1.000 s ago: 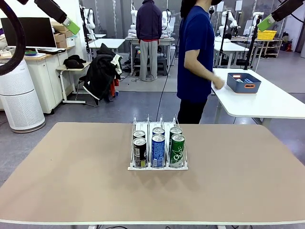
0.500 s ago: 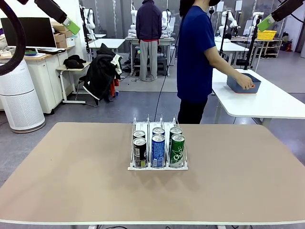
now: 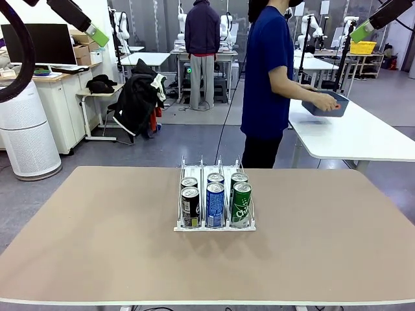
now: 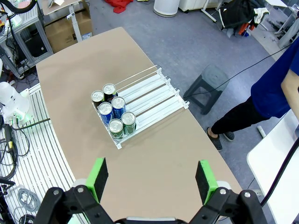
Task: Fill the beverage cans into the dispenser.
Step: Pick up the Pepsi coke handed by the human.
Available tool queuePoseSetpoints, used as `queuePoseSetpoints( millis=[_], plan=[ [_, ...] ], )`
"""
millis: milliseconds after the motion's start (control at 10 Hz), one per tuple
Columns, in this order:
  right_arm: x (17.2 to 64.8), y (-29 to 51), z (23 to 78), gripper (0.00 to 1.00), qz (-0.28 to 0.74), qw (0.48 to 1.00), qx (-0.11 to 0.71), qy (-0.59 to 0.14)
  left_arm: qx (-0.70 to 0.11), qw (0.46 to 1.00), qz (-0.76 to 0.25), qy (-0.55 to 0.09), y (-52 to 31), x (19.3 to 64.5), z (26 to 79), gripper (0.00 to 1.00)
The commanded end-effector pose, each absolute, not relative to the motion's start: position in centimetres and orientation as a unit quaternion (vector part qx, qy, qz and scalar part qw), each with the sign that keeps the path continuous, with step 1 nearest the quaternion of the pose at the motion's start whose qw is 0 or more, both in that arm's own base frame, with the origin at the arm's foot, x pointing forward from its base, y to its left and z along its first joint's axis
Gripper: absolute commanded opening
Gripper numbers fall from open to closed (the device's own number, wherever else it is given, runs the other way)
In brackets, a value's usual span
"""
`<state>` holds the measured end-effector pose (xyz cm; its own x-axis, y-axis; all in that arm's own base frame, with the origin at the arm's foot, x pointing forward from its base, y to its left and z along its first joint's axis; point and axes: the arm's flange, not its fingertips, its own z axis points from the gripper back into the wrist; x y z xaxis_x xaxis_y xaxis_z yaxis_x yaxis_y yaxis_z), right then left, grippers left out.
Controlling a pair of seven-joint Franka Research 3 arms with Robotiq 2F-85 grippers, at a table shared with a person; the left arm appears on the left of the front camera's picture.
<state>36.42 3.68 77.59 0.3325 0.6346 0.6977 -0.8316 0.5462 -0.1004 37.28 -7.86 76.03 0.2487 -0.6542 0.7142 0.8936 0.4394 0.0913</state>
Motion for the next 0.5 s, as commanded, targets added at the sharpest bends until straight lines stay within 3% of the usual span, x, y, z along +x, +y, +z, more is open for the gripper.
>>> queuePoseSetpoints(
  millis=[0,400],
  plan=[
    [36.36,3.67,77.58,1.0,0.455,0.804,0.139,-0.355,-0.172,0.772,-0.501,-0.352,-7.77,37.28,75.97,1.0],
    [36.36,3.67,77.58,1.0,0.455,0.804,0.139,-0.355,-0.172,0.772,-0.501,-0.352,-7.77,37.28,75.97,1.0]
  ],
)
